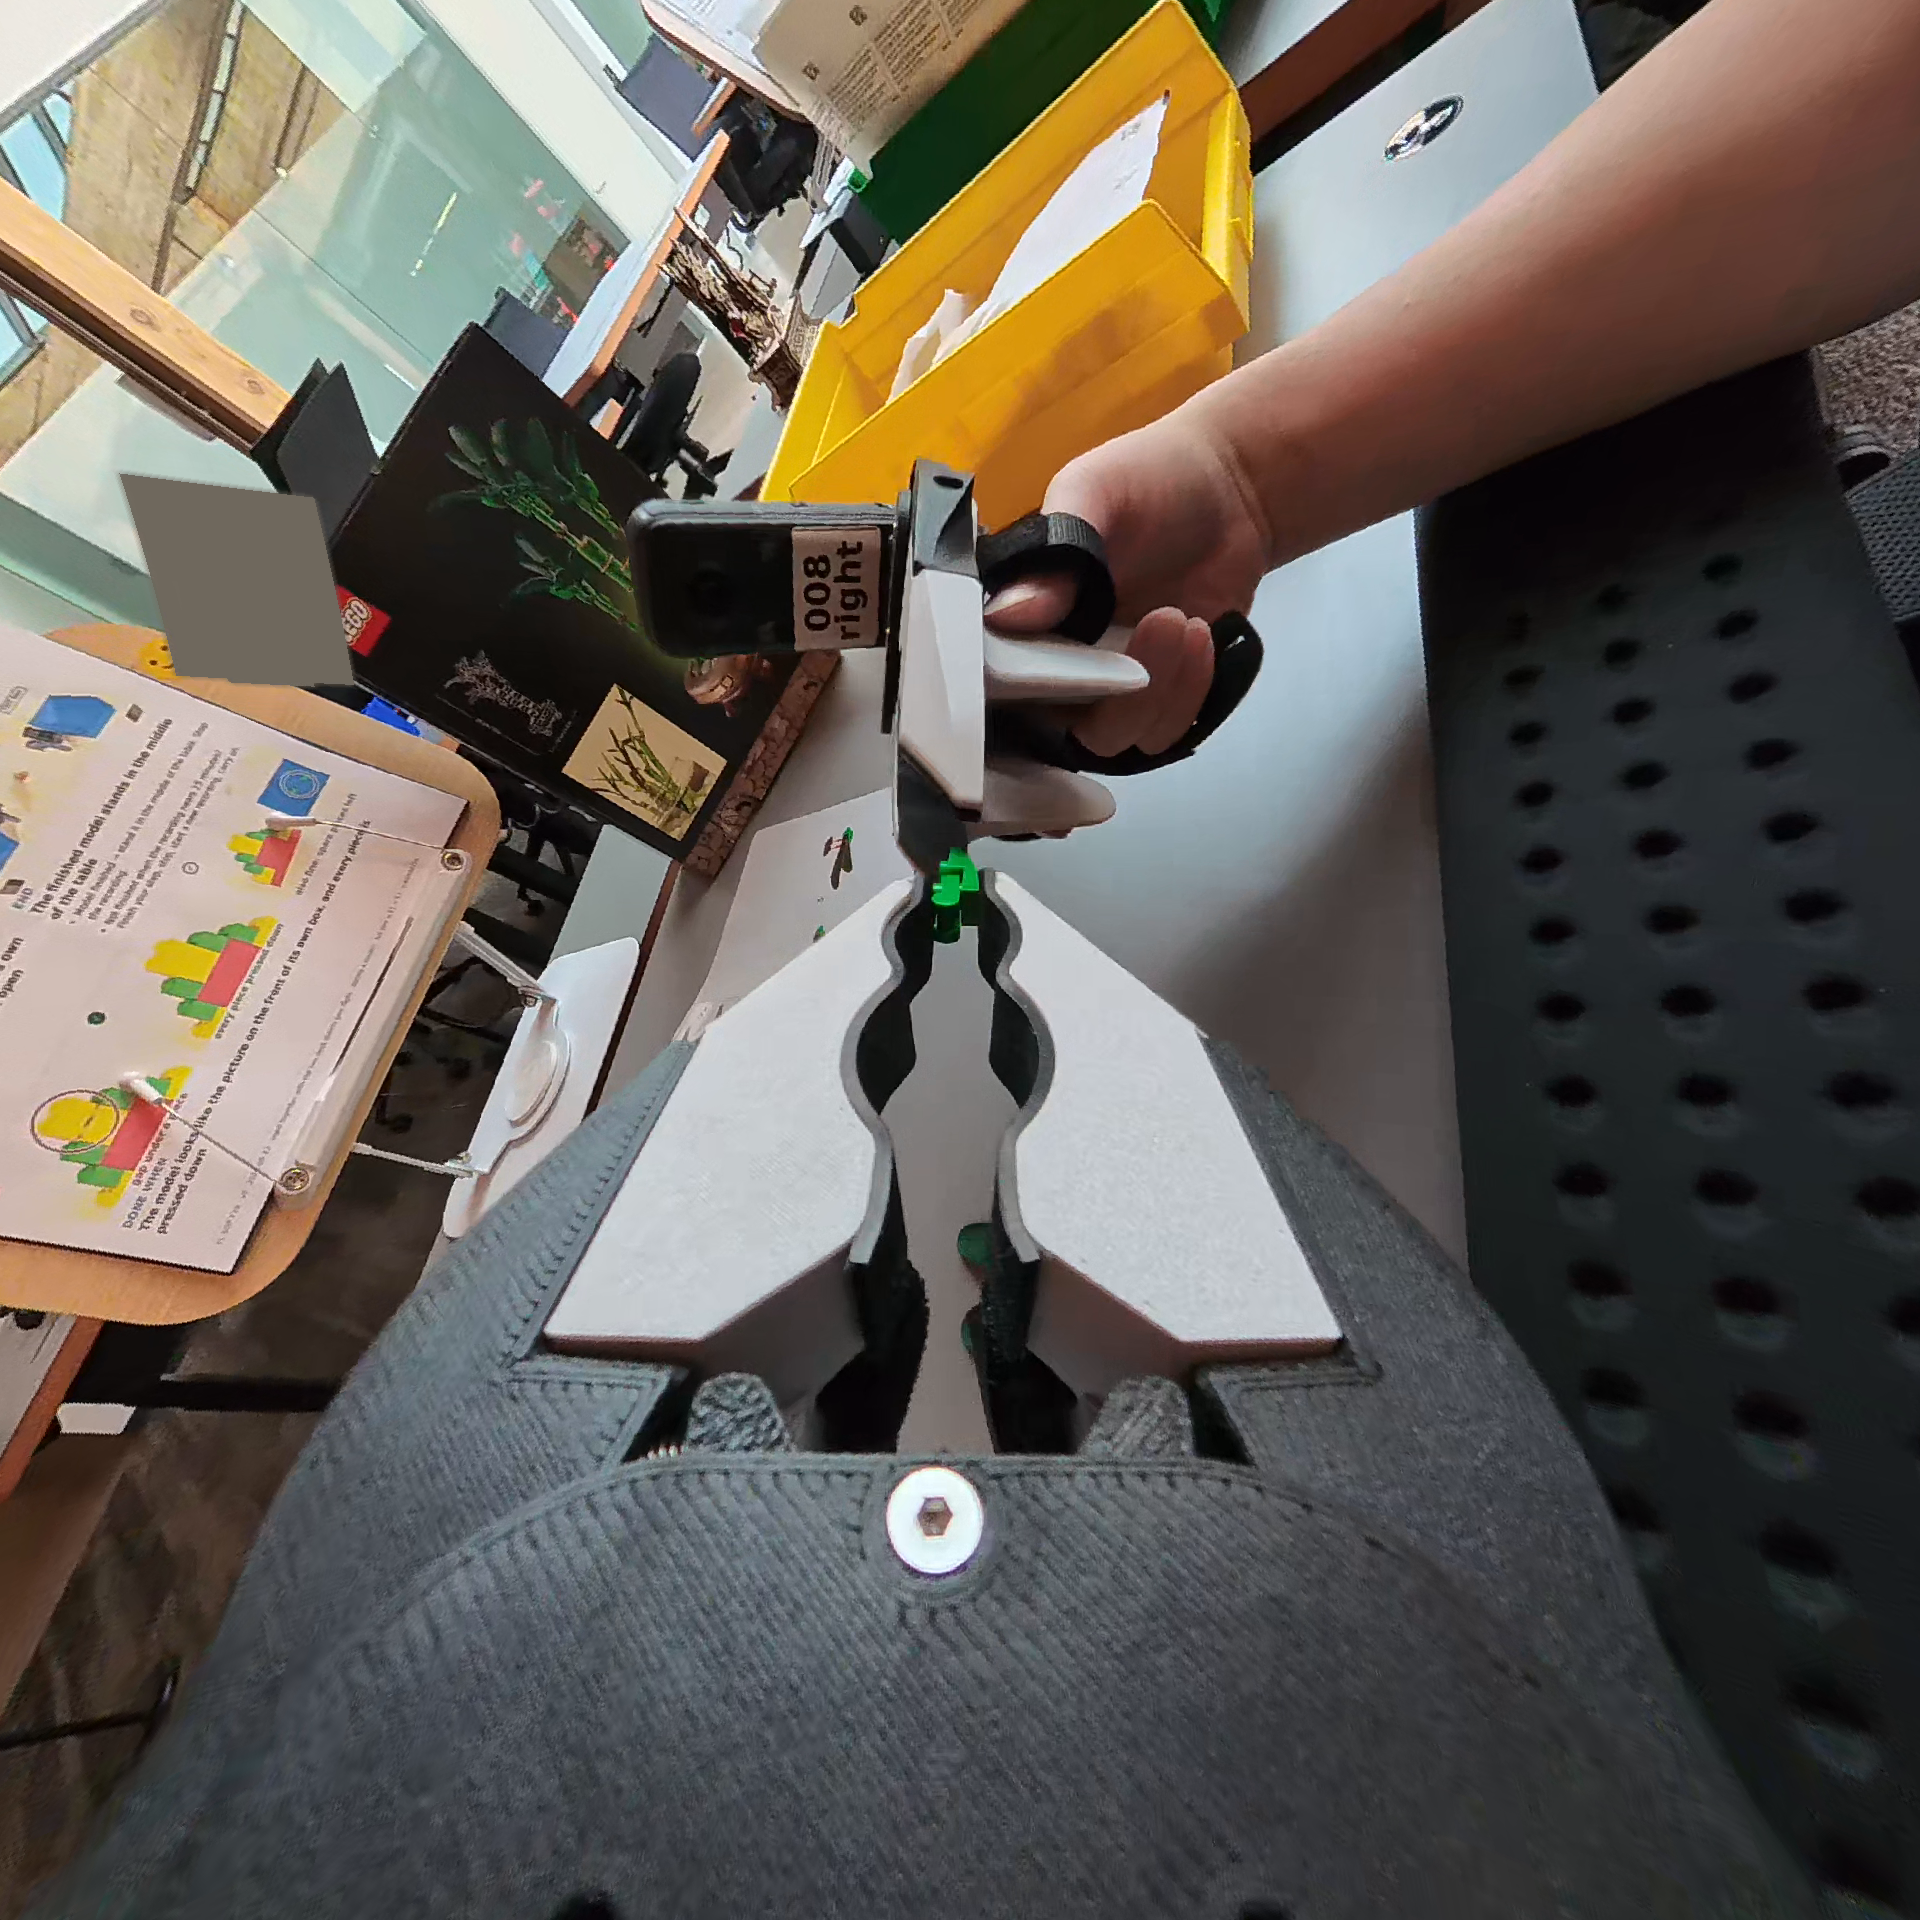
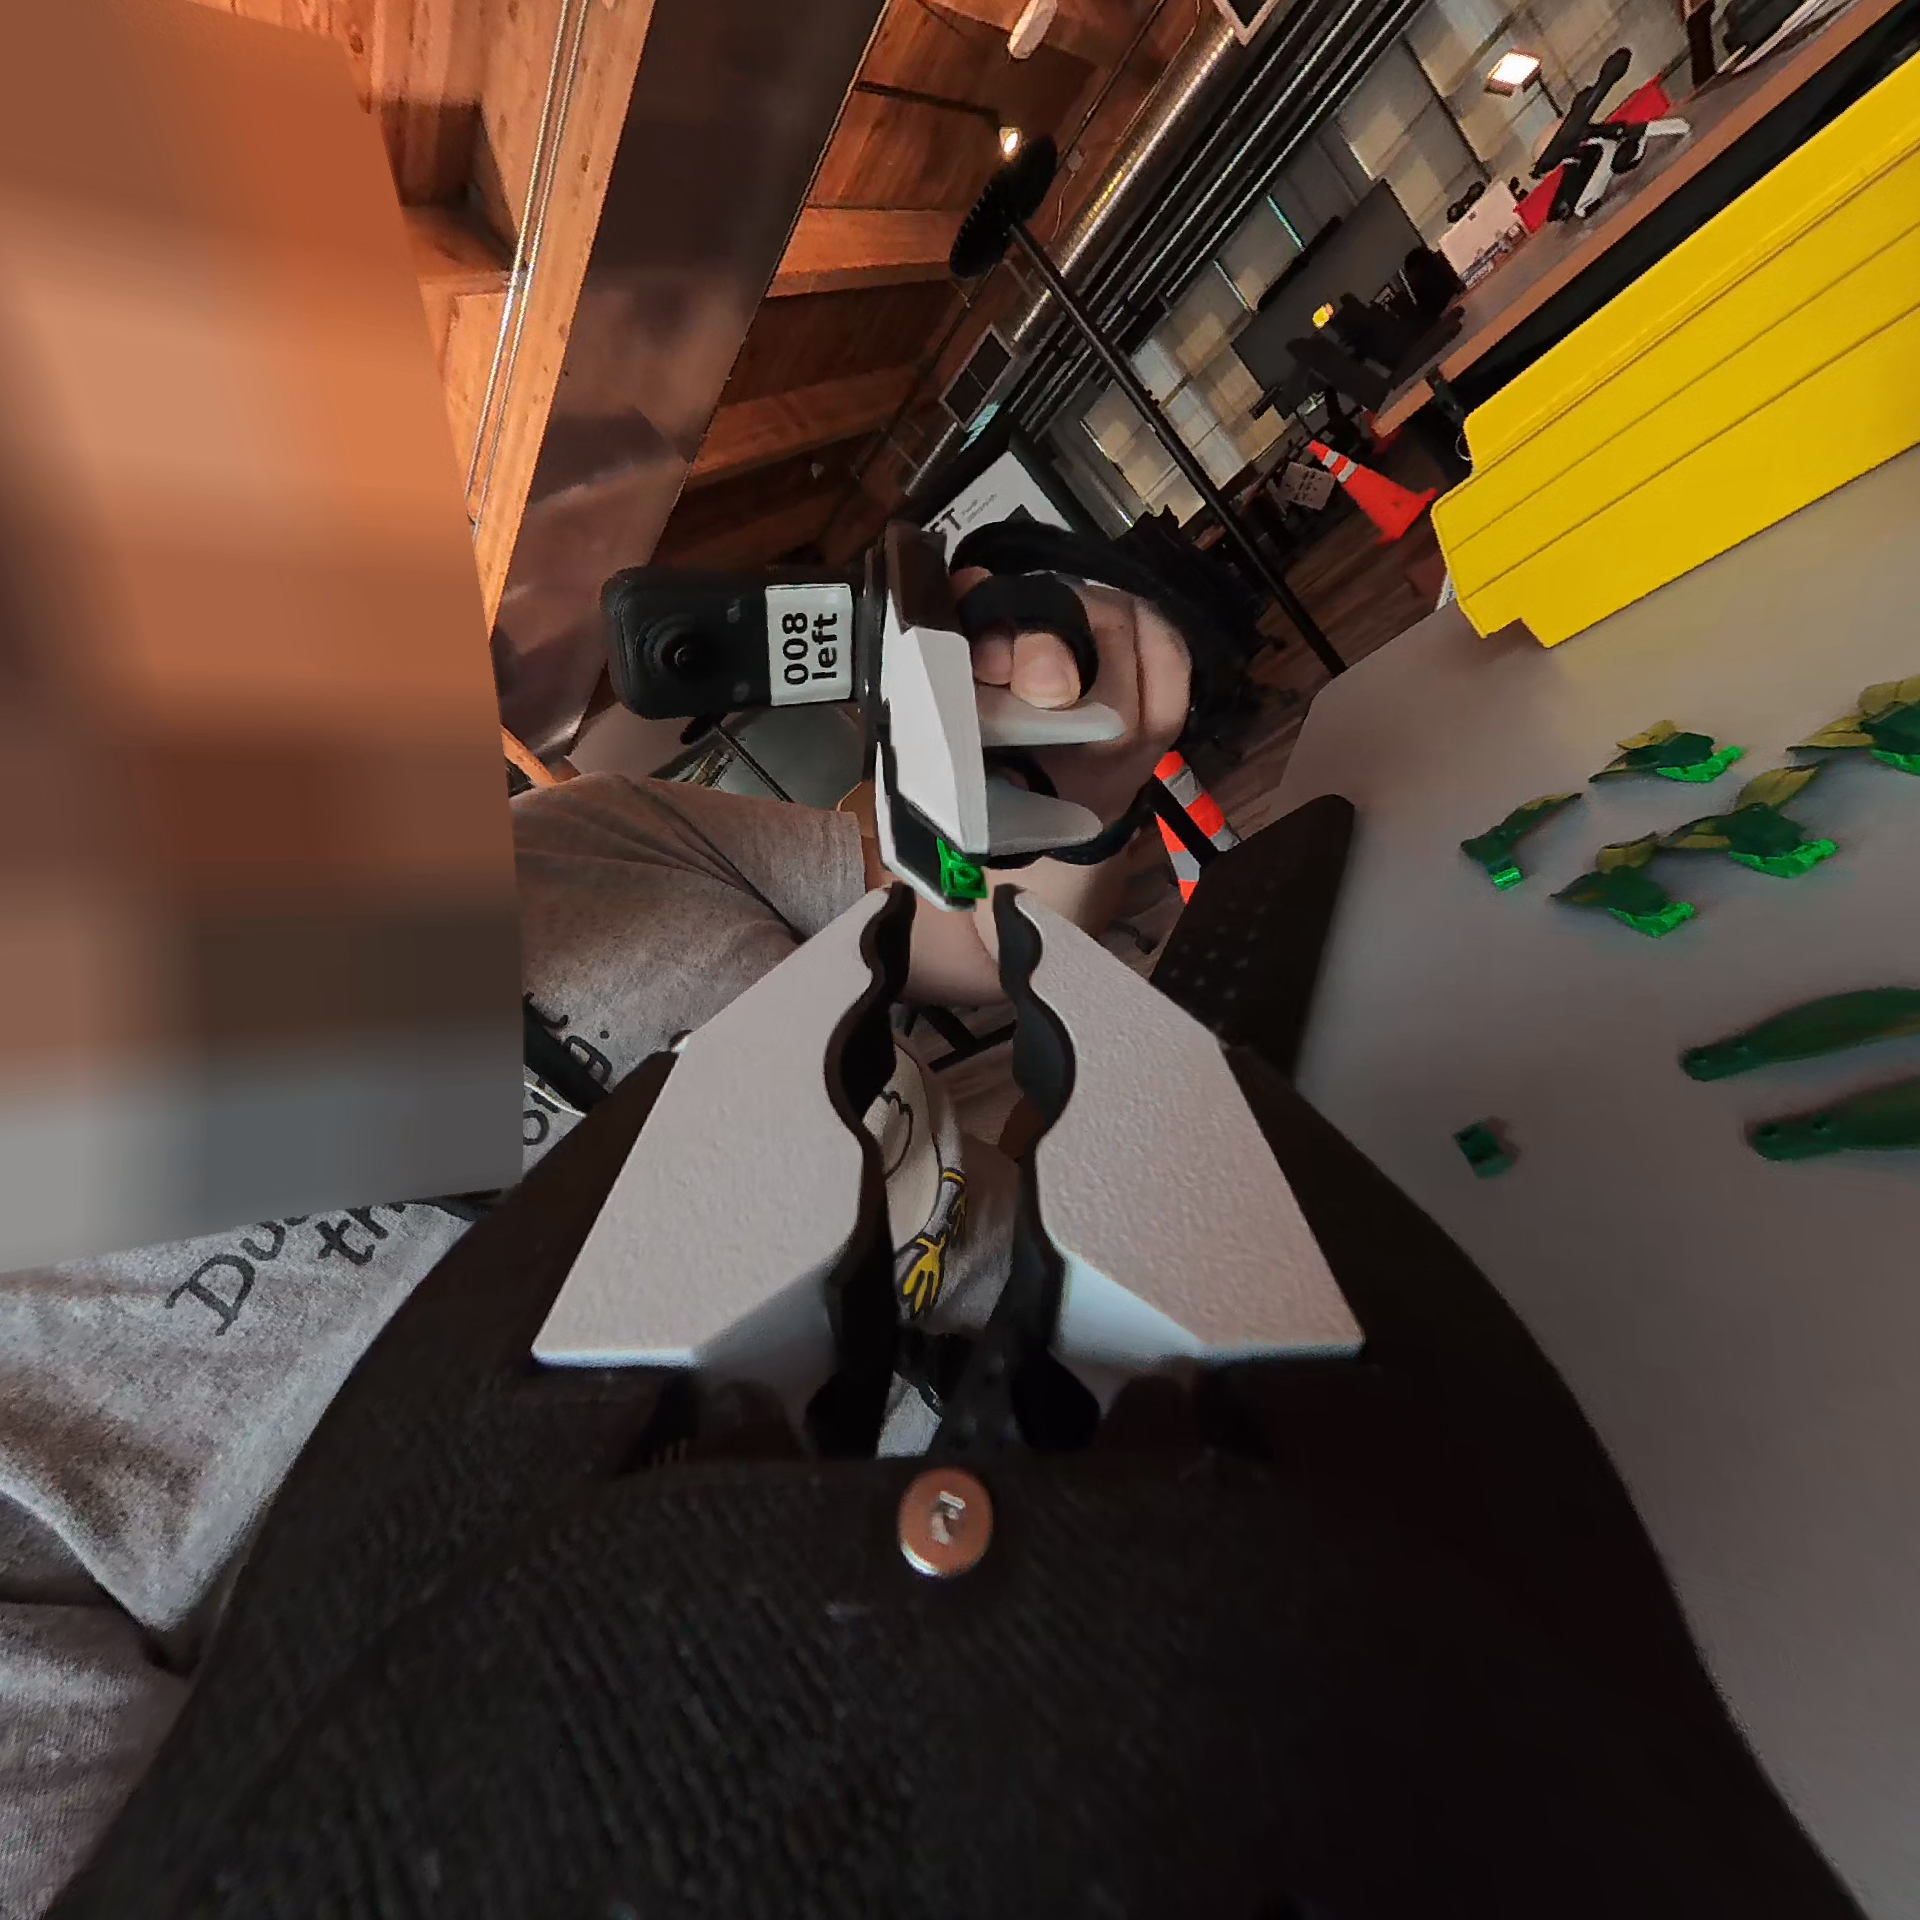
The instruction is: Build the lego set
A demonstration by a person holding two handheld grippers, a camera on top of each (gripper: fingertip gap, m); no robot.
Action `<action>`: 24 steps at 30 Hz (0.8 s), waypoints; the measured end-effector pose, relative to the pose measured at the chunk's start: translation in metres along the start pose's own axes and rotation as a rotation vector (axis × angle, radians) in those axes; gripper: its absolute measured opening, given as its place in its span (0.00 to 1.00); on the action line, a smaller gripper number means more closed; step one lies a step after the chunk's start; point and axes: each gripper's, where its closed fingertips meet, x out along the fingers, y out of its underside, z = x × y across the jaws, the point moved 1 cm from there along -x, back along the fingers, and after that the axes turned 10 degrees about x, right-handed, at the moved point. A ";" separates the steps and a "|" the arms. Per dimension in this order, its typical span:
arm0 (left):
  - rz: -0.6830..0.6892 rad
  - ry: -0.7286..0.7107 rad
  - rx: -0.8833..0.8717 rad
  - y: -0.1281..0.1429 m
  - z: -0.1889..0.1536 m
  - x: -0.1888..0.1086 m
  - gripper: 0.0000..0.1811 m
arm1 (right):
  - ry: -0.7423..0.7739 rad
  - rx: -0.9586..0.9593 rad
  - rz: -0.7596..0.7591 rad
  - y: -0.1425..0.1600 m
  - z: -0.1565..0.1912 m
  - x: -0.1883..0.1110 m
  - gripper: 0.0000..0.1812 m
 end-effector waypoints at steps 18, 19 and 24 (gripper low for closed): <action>-0.039 -0.029 -0.016 -0.007 0.001 0.001 0.04 | -0.019 0.021 -0.013 -0.002 0.004 0.001 0.03; -0.035 -0.029 -0.011 -0.006 0.001 0.002 0.04 | -0.018 0.025 -0.011 -0.001 0.003 0.001 0.04; -0.021 -0.023 -0.005 -0.004 -0.001 0.004 0.04 | -0.003 0.035 -0.001 0.000 0.000 0.001 0.03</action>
